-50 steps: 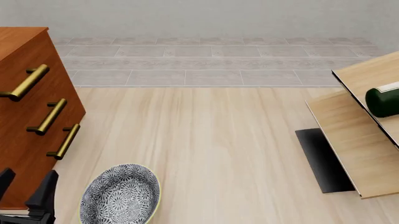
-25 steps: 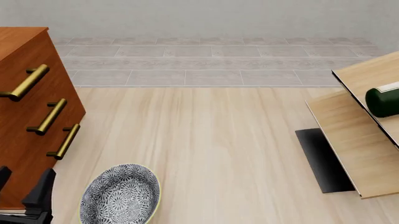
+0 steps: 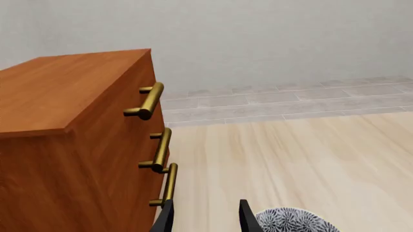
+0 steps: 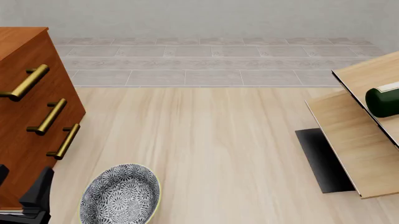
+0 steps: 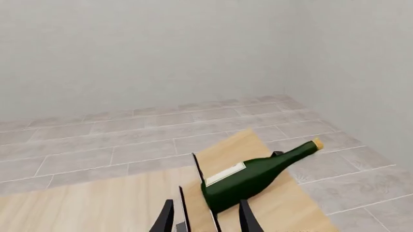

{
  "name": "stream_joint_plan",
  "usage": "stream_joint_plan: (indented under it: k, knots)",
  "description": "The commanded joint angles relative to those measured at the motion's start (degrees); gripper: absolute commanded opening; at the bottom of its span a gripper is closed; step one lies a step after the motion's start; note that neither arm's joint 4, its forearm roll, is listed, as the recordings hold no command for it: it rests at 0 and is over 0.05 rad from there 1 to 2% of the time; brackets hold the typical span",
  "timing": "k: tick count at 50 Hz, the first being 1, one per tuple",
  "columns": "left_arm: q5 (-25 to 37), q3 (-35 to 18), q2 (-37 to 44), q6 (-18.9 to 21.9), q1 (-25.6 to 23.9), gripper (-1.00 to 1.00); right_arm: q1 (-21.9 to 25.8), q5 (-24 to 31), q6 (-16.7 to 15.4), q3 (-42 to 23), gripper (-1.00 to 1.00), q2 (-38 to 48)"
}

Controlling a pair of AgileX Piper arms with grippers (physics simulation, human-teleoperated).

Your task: Put the wine bottle on the wine rack.

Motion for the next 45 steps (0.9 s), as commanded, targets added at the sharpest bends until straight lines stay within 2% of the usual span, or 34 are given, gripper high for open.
stream_joint_plan:
  k: [1,10,45]
  knots:
    - [0.96,-0.98,-0.17,0.04,0.03,1.0,2.33,0.82,-1.41,2.26,1.0,-3.22]
    - [1.72,-1.86,-0.25,0.07,-0.06,1.0,3.86,1.95,-1.69,3.84,1.0,-5.63]
    - [4.98,-5.96,-0.32,0.84,0.13,1.0,5.09,6.77,-0.84,7.76,1.0,-14.11]
